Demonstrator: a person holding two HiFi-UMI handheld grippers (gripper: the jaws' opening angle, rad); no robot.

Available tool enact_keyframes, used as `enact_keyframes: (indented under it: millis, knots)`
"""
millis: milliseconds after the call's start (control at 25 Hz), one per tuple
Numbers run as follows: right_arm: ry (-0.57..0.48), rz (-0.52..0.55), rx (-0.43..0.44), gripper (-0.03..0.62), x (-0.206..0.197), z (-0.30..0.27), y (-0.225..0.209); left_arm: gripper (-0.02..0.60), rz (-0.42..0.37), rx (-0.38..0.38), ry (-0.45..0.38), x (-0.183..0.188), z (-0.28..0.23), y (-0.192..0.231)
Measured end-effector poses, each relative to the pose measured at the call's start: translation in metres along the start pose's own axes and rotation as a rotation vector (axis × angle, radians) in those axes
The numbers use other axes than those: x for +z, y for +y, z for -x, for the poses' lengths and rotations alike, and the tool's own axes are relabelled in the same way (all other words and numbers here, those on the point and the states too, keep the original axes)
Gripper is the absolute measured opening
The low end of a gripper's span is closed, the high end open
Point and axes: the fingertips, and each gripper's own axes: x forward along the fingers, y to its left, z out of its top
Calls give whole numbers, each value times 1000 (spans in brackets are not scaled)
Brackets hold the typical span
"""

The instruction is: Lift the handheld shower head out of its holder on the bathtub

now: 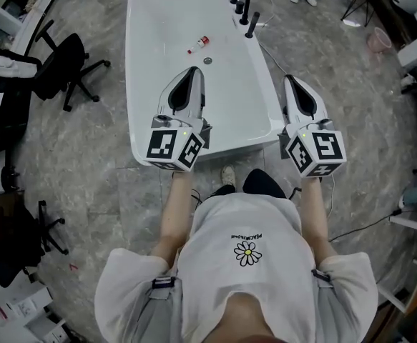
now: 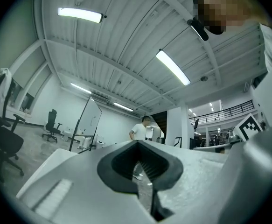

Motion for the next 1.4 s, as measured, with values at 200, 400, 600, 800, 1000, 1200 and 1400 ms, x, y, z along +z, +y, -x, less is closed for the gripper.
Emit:
enact_keyframes:
  millis: [200,400,600,800,1000,1200,1400]
  knots:
    - [35,-17,6,25,-15,-26,-20,0,2,4,21,-13,-28,4]
    - [41,-38,37,25,-28,-62,-48,0,-18,46,16,-24,-58,8]
    - [74,-68,84,25,-33,-117,-81,0,-26,84,14,-29,-108,17]
    - [134,-12,121,47,-60,-180,-116,0,-47,61,30,-59,-165,36]
    - [221,-6,124,107,-131,-253,-138,0,-33,33,93,-113,-200,71]
    - [363,-21,82,190,-250,-336,-202,0,-33,2,138,-194,-233,102]
    - [503,-48,63,236,-362,-406,-241,0,39,61,120,-262,-256,139]
